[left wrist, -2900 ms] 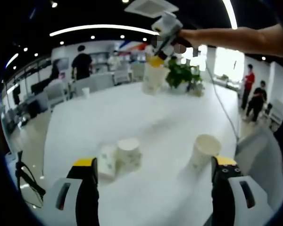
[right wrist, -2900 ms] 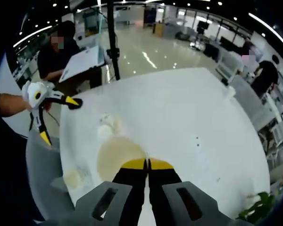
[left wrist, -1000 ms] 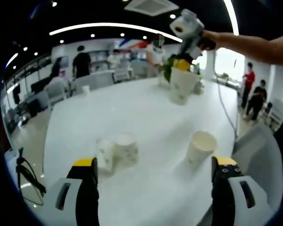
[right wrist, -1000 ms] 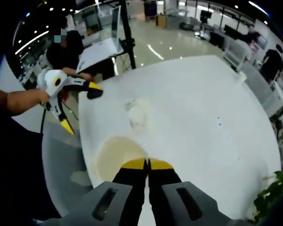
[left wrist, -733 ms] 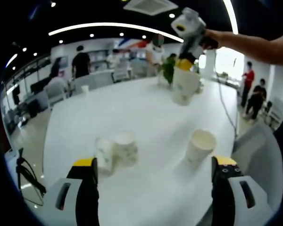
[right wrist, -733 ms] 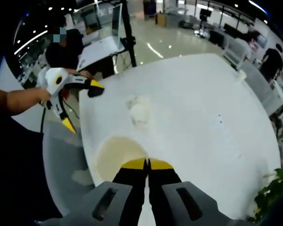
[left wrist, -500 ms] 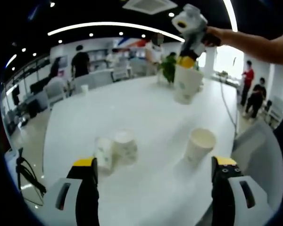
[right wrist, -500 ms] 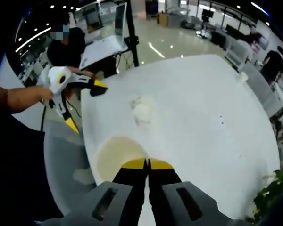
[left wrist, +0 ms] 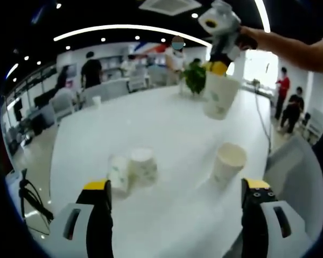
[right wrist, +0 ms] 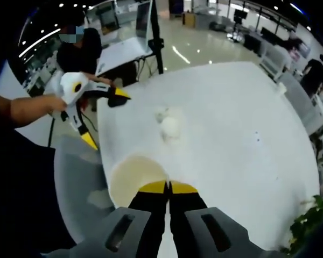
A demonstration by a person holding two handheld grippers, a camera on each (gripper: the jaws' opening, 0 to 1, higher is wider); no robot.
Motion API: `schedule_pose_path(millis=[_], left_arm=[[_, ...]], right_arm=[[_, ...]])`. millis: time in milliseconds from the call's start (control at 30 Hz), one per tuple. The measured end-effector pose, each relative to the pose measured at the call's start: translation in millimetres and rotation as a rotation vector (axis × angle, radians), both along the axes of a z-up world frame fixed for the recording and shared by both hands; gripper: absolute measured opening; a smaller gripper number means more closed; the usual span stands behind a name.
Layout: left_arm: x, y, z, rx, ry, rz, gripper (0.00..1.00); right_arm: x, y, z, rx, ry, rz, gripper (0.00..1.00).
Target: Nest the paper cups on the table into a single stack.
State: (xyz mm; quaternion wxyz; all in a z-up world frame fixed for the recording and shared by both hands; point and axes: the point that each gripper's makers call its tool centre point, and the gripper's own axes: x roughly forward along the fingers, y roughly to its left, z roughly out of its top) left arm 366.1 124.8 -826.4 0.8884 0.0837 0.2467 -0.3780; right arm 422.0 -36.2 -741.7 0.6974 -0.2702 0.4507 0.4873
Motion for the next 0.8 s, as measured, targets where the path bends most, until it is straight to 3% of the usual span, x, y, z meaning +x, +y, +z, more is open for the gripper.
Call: schedule_pose_path(millis=[800], left_arm=[[-1.9,4,-5.7,-0.004,0.024,0.011,0.98]], right_arm=[[-30,18,2.4,-0.021,0.014,0.056,0.00]])
